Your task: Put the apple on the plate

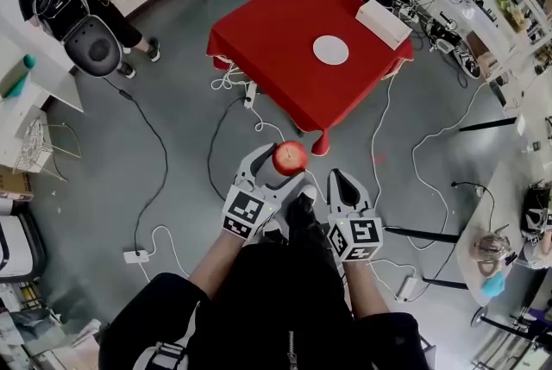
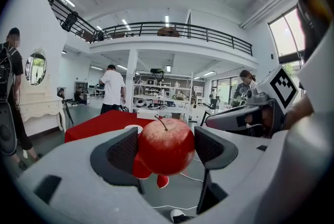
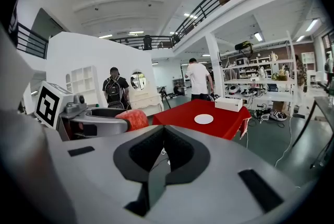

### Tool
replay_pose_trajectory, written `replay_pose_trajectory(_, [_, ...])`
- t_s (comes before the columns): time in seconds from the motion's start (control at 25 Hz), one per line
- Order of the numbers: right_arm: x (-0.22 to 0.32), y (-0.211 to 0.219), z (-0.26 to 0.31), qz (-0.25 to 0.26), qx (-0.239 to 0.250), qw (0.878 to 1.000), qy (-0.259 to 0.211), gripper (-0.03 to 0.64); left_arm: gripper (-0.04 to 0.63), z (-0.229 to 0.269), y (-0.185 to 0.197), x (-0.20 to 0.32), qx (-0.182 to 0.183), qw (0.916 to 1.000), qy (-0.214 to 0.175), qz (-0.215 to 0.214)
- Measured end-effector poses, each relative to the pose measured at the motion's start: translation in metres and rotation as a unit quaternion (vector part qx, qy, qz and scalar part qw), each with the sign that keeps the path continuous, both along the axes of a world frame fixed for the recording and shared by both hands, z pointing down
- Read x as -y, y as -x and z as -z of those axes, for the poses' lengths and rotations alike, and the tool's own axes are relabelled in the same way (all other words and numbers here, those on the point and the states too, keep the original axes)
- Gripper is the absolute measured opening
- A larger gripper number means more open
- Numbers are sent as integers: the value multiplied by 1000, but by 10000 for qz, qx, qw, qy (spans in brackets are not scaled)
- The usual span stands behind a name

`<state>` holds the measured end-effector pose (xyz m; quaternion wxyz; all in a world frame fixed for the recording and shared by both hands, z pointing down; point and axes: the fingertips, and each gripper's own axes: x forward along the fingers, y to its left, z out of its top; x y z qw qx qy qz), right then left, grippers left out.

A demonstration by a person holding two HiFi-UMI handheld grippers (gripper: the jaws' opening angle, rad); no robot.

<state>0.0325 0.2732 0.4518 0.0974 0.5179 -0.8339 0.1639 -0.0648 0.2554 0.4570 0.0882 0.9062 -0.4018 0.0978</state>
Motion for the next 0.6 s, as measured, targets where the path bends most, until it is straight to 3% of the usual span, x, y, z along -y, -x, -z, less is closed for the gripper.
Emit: replay_pose_trajectory(0.6, [124,-37,-11,217,111,9995,179,11,333,-11,-41,120,173,9997,150,99])
